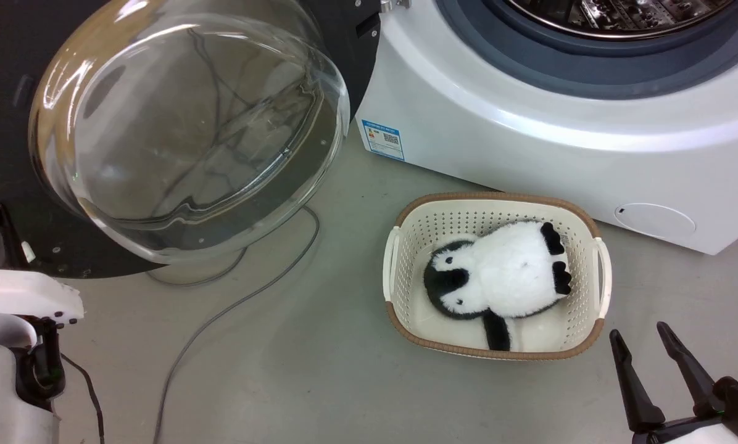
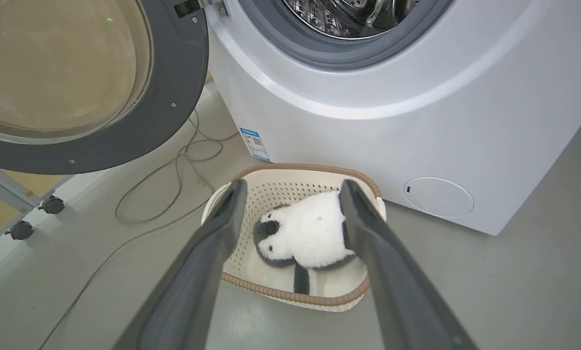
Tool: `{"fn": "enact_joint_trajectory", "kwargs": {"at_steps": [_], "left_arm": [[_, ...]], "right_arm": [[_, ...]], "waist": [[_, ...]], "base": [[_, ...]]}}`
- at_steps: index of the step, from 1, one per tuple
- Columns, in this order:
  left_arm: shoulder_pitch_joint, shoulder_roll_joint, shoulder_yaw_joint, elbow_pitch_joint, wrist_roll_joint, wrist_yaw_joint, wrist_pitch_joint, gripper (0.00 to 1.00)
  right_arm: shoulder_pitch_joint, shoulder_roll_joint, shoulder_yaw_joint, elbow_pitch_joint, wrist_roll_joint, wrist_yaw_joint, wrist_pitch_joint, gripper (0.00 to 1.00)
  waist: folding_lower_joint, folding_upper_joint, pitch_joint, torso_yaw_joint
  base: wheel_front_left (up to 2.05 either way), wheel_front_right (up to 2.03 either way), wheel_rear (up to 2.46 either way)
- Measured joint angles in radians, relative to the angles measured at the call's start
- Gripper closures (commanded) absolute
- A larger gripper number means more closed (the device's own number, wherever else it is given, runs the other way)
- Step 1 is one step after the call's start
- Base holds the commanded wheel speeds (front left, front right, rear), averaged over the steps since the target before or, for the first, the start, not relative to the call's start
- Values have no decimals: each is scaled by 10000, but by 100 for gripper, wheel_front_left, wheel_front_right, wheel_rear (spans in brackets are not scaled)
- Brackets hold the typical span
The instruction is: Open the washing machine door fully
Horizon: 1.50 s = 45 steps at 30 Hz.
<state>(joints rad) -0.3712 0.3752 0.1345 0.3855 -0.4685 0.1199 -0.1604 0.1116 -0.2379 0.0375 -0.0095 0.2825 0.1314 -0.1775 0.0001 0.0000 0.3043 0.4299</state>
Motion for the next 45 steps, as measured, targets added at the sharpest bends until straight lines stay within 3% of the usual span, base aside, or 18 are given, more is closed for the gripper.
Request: {"fn": "enact_joint_trajectory", "kwargs": {"at_steps": [11, 17, 22, 33, 45], "left_arm": [[-172, 36, -635, 259, 370, -188, -295, 100], [380, -479, -1429, -489, 704, -209, -326, 100], [1022, -541, -1795, -1419, 903, -261, -290, 100], [2476, -1049, -2612, -3239, 1145, -71, -104, 100], [3861, -1751, -3513, -3674, 1302, 102, -267, 100]], "right_arm": [[-157, 115, -56, 267, 50, 0, -205, 0], [-180, 360, -219, 449, 44, 0, -520, 0], [-208, 487, -52, 600, -15, 0, -650, 0], [-348, 546, -171, 209, -211, 0, -796, 0], [-64, 853, -251, -343, -366, 0, -802, 0]], "waist": [[-1, 0, -388, -114], [-1, 0, -987, -253], [-1, 0, -1600, -533], [-2, 0, -2572, -1745], [-1, 0, -3083, -3156]], "base": [[0, 0, 0], [0, 0, 0], [0, 0, 0], [0, 0, 0], [0, 0, 0]]}}
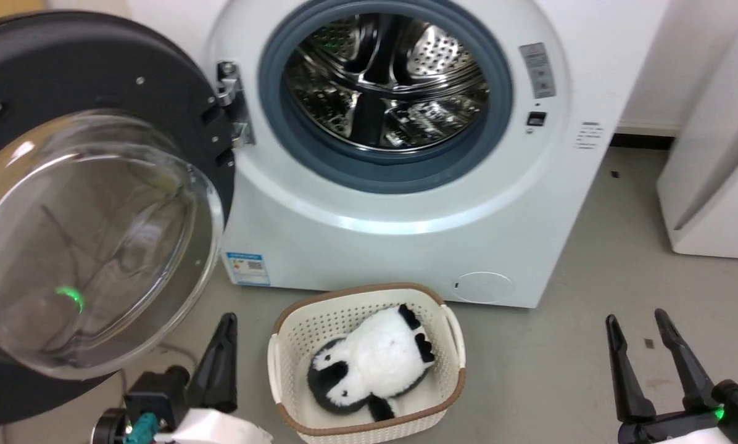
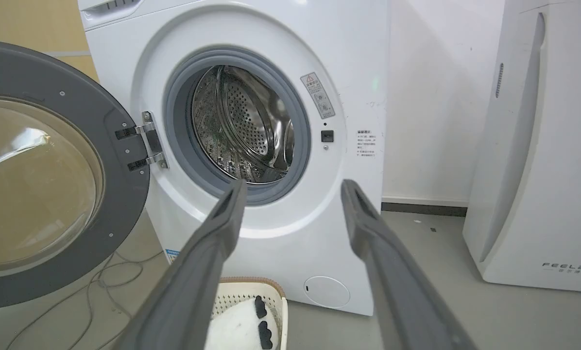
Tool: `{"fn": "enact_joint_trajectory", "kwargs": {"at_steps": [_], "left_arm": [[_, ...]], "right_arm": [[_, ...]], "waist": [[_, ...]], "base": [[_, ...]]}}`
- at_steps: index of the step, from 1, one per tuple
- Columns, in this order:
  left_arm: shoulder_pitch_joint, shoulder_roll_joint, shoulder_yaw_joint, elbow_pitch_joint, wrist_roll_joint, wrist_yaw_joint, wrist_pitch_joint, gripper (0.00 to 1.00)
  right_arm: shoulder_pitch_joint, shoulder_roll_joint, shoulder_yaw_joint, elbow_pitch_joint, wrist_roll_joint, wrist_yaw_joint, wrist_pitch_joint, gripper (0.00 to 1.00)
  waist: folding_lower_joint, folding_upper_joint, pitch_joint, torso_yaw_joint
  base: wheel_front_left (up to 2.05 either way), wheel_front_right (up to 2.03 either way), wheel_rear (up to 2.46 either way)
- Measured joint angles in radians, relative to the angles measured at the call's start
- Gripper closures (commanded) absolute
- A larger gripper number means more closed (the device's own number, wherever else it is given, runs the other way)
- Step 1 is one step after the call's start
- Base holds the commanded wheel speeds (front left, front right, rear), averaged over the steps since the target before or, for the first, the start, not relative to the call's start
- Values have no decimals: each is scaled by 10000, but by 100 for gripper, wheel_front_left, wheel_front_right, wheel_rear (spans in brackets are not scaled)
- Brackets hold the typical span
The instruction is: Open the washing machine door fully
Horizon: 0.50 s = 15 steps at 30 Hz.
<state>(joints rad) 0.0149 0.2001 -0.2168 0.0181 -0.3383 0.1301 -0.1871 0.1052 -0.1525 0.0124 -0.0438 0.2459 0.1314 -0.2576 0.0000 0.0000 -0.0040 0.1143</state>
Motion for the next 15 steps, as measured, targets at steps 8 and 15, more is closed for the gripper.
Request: {"fn": "enact_joint_trajectory", "kwargs": {"at_steps": [8, 15], "left_arm": [[493, -65, -318, 163, 111, 6, -270, 0], [713, -270, -435, 462, 245, 86, -504, 0]], "right_arm": [[147, 86, 201, 115, 128, 0, 0, 0], [215, 224, 259, 280, 190, 0, 0, 0]], "waist": [[0, 0, -122, -515], [0, 0, -199, -749]], "base": [[0, 0, 0], [0, 0, 0]]}}
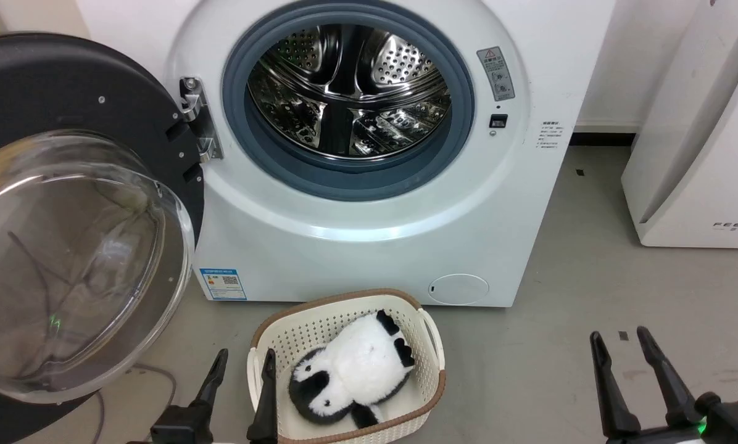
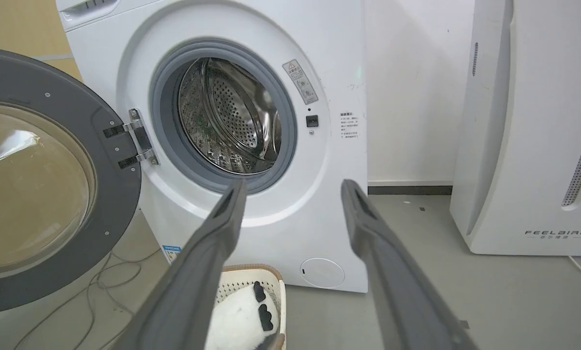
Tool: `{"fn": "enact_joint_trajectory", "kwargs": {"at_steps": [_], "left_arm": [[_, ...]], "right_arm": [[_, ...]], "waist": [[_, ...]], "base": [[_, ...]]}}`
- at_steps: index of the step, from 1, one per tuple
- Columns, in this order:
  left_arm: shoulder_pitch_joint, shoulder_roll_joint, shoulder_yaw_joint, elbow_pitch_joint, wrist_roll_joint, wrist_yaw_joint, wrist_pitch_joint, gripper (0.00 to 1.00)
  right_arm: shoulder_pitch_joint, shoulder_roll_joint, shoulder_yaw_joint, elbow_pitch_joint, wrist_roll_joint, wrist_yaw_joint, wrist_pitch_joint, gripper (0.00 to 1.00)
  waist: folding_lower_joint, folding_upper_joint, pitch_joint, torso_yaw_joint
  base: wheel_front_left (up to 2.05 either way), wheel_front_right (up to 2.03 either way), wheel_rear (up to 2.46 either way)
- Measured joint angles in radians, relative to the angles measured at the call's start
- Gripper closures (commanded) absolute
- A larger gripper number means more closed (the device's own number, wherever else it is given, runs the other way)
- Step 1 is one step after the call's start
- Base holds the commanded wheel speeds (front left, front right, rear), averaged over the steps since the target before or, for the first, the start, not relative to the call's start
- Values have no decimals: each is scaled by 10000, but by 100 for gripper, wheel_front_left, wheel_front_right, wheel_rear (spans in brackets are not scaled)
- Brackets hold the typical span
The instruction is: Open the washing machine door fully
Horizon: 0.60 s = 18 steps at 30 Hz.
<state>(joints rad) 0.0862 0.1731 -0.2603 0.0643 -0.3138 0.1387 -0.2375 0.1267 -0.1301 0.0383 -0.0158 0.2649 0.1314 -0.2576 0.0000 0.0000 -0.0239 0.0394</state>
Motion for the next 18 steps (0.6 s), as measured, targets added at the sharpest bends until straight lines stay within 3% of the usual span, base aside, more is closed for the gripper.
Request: {"fn": "enact_joint_trajectory", "kwargs": {"at_steps": [18], "left_arm": [[9, -88, -155, 244, 186, -13, -155, 0]], "right_arm": [[129, 82, -10, 178, -31, 0, 0, 0]], "waist": [[0, 0, -104, 19]], "base": [[0, 0, 0]]}}
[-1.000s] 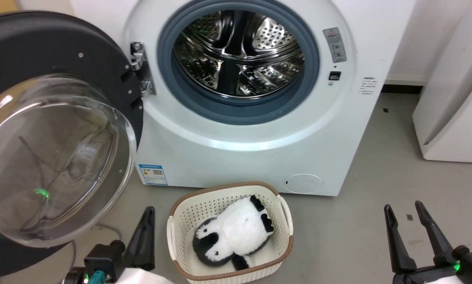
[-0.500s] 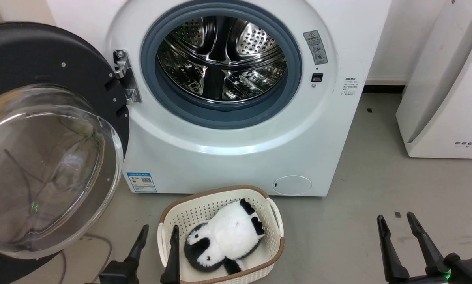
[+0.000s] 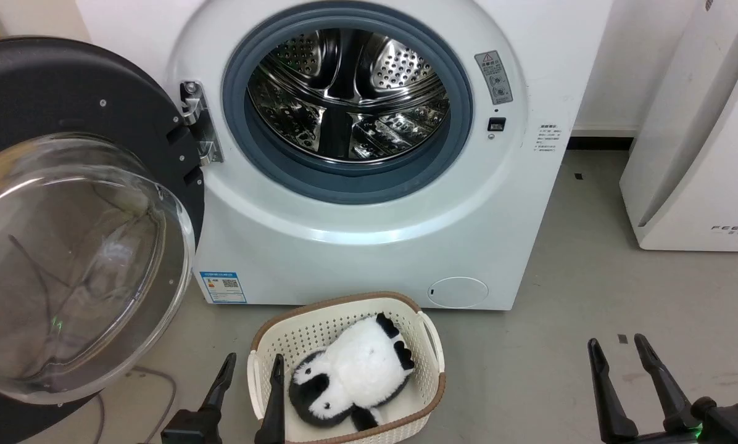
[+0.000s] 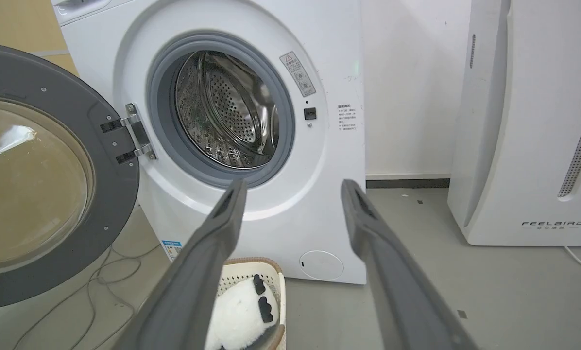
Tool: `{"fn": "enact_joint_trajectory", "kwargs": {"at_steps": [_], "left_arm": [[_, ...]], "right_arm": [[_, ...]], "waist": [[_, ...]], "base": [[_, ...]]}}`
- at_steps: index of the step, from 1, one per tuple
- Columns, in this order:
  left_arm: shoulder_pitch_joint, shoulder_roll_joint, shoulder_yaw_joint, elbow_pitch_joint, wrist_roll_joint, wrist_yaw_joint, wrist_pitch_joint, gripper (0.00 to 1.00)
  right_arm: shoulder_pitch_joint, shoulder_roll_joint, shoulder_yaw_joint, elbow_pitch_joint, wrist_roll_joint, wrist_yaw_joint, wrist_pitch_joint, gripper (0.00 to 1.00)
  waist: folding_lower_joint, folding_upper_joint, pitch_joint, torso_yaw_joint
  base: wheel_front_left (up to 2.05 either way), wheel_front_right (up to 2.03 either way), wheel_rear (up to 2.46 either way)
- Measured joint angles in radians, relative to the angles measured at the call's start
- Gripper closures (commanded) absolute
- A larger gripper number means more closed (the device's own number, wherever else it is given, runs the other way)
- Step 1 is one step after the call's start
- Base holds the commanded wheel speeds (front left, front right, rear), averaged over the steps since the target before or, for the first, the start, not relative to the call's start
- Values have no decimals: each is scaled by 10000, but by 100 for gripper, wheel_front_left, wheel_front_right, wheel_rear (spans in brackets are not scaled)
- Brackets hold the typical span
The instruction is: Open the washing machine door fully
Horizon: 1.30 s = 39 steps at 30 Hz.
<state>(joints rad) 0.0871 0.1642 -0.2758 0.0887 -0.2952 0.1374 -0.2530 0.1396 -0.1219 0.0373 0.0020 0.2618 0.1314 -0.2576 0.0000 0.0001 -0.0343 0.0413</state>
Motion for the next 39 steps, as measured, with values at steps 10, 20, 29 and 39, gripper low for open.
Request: {"fn": "enact_joint_trajectory", "kwargs": {"at_steps": [10, 20, 29, 39], "left_arm": [[-1, -10, -13, -2, 105, 6, -33, 0], [-4, -23, 33, -50, 102, 0, 23, 100], [-8, -104, 240, -79, 257, -88, 201, 100], [-50, -207, 428, -157, 497, -188, 408, 100]], "right_arm": [[1, 0, 15, 61, -73, 0, 0, 0], [-12, -2, 8, 63, -73, 0, 31, 100], [-52, 4, -8, 61, -188, 0, 240, 100], [-65, 59, -29, 61, -441, 0, 430, 100]], "waist": [[0, 0, 14, 52], [0, 0, 31, 41], [0, 0, 53, 7], [0, 0, 78, -30]], "base": [[0, 0, 0], [0, 0, 0], [0, 0, 0], [0, 0, 0]]}}
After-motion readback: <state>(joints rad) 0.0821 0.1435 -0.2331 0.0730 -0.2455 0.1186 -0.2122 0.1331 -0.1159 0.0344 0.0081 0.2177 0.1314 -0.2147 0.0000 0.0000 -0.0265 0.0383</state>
